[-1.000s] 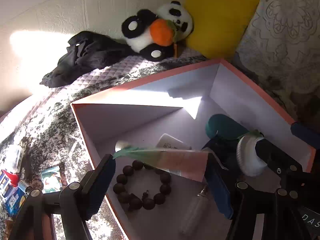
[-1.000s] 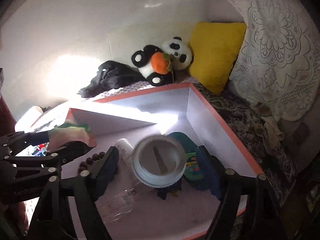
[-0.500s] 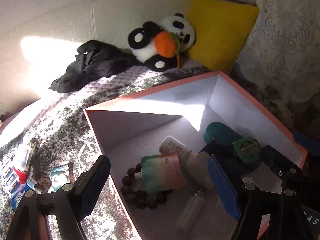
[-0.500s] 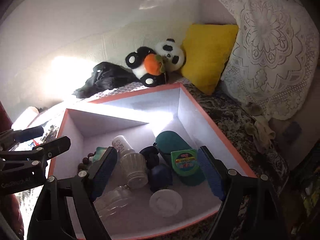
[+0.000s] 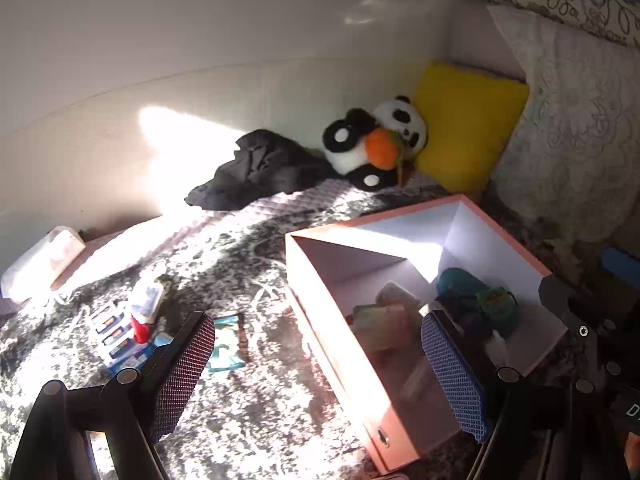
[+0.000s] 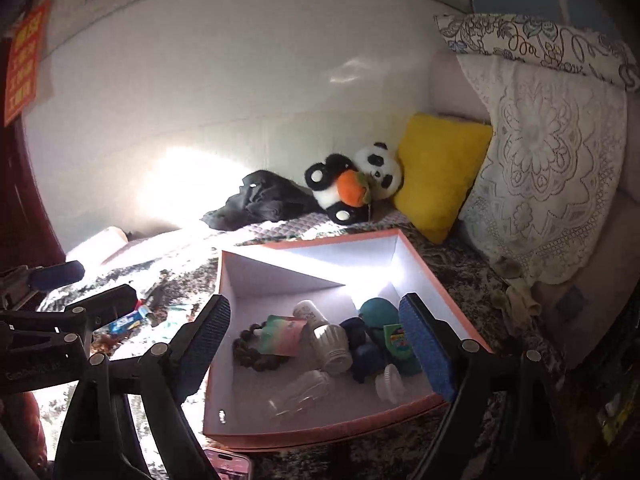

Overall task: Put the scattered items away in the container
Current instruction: 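Withdraw both open tools from the box back over the bed, then grasp the brown mesh bag with left tool while right tool grasps blue bottle, then carry mesh bag and blue bottle into the pink box and release both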

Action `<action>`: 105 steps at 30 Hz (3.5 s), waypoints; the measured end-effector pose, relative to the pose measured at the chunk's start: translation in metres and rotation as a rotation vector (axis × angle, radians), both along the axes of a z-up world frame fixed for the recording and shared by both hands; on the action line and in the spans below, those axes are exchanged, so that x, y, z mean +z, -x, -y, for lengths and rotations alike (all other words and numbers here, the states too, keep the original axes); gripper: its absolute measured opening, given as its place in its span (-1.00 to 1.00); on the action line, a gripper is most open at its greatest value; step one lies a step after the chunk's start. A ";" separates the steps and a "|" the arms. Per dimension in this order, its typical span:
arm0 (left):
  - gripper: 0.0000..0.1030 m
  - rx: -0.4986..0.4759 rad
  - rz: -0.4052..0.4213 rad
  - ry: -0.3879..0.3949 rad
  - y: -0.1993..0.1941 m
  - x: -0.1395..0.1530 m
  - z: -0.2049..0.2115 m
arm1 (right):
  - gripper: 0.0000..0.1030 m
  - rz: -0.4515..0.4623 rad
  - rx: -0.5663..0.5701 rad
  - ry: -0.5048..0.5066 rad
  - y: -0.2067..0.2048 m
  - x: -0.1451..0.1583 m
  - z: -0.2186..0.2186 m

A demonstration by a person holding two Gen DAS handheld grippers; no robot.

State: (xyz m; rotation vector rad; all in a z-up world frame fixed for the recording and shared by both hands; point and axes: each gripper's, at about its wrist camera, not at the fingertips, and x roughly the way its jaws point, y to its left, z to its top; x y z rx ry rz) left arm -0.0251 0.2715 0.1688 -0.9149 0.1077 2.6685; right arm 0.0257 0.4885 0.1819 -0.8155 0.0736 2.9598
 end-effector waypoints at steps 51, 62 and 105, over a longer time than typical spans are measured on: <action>0.88 0.381 0.359 0.041 0.128 -0.264 0.218 | 0.09 0.488 0.552 -0.138 0.279 -0.261 0.308; -0.52 0.398 0.343 -0.007 0.122 -0.248 0.241 | -0.50 0.477 0.530 -0.058 0.256 -0.243 0.292; -0.59 -0.120 0.040 0.020 -0.081 -0.029 -0.024 | -0.50 0.085 0.272 0.049 -0.099 -0.019 0.049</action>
